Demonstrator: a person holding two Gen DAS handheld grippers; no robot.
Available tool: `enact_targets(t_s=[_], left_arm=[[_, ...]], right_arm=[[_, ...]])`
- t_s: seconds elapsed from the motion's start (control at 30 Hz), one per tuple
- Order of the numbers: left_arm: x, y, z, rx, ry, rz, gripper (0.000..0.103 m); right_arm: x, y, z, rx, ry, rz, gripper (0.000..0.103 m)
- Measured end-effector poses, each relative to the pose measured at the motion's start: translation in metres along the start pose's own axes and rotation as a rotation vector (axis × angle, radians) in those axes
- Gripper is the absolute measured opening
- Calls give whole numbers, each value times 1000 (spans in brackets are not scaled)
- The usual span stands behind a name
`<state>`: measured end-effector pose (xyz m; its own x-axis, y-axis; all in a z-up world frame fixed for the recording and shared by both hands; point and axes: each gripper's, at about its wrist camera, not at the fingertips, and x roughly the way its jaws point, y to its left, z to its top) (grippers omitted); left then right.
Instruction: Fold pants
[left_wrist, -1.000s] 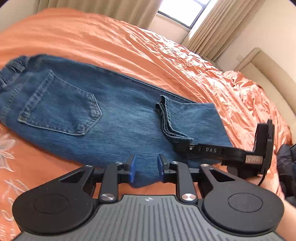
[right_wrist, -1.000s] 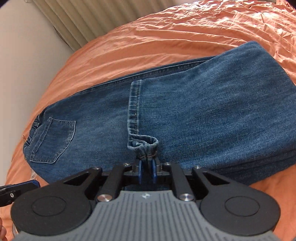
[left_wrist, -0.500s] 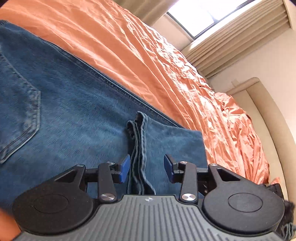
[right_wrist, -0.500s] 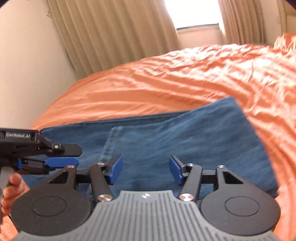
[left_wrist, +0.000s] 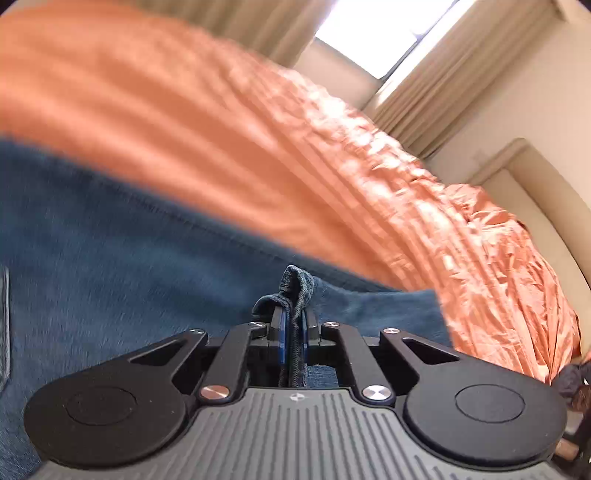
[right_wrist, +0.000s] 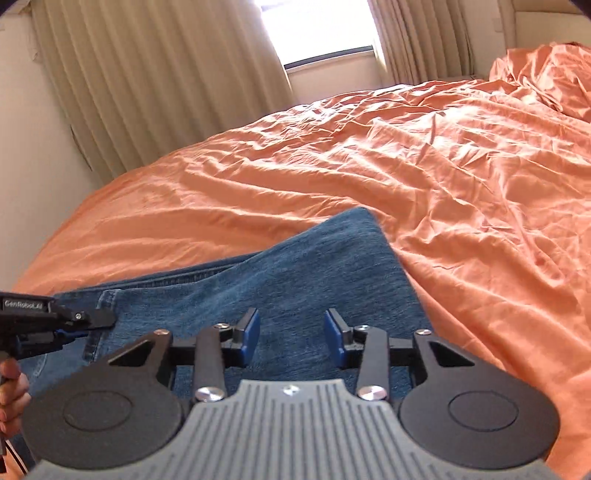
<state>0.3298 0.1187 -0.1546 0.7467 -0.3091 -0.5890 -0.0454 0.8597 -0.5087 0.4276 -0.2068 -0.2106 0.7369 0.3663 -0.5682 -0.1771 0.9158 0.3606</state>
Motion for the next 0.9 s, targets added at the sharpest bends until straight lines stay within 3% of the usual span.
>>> enact_targets(t_s=[0.07, 0.17, 0.27, 0.37, 0.53, 0.67, 0.9], left_arm=[[-19, -28, 5, 143, -78, -19, 7], [-34, -53, 10, 251, -141, -21, 7], [-10, -43, 12, 238, -73, 63, 7], [21, -14, 7, 182, 4, 123, 7], [42, 11, -7, 134, 72, 141, 7], [47, 21, -10, 104, 87, 131, 10], [43, 12, -2, 93, 138, 174, 22]], right_arm=[[-3, -7, 6, -1, -39, -44, 32], [4, -23, 14, 44, -57, -135, 14], [16, -35, 21, 116, -47, -122, 8], [29, -36, 24, 94, -57, -133, 2], [53, -43, 26, 84, -33, -138, 0], [79, -48, 18, 80, 63, -178, 0], [61, -51, 25, 122, 55, -148, 0]])
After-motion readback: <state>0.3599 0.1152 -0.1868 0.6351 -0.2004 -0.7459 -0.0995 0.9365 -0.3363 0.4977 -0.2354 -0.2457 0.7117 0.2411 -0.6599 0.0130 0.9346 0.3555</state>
